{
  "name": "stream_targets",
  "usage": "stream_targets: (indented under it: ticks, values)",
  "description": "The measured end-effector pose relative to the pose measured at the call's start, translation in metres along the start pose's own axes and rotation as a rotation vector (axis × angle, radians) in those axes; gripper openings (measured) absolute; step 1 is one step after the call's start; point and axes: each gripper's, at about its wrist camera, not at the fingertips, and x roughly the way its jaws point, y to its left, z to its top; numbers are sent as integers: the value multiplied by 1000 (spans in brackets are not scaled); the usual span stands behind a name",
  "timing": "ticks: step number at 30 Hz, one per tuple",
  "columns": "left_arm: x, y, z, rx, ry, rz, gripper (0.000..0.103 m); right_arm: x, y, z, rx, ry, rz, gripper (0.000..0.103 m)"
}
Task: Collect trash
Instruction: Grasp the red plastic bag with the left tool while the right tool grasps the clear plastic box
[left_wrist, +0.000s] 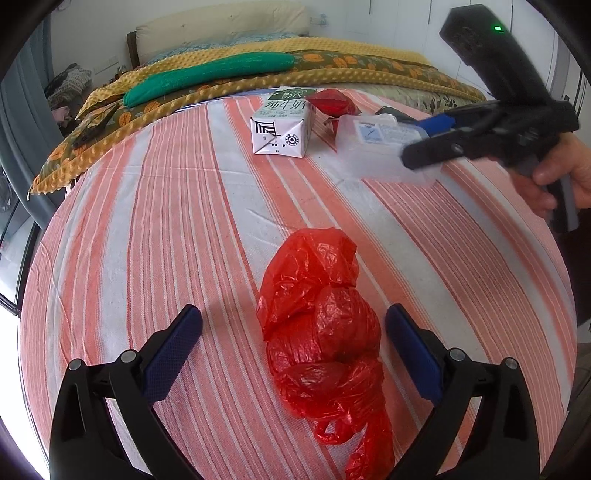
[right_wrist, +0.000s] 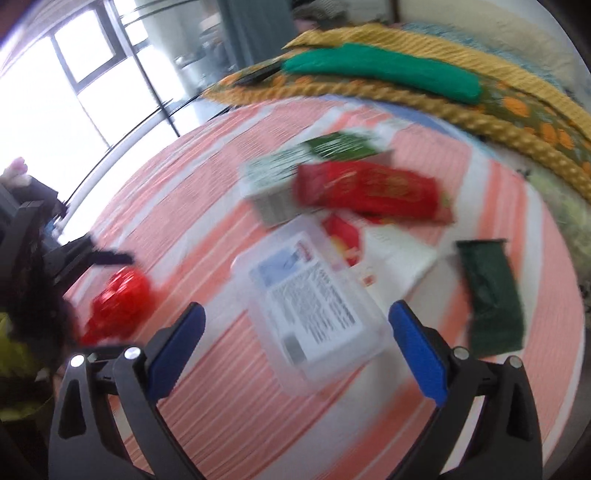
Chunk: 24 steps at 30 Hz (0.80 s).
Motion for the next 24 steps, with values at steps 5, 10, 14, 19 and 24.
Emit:
stream_targets:
  ticks: [5, 10, 14, 19, 24]
  values:
    - [0, 0, 0, 0, 0, 0, 98, -1, 27, -4, -37, 24, -84, 93]
    - [0, 0, 0, 0, 0, 0, 98, 26, 31, 0, -62, 62, -218, 93]
    - [0, 0, 0, 0, 0, 0, 98, 27, 31, -6, 8, 54, -252, 64]
    - [0, 0, 0, 0, 0, 2, 98, -1, 30, -43, 153, 21, -340, 64]
    - [0, 0, 0, -2, 0, 1, 98, -24, 43, -95, 336, -21, -466, 64]
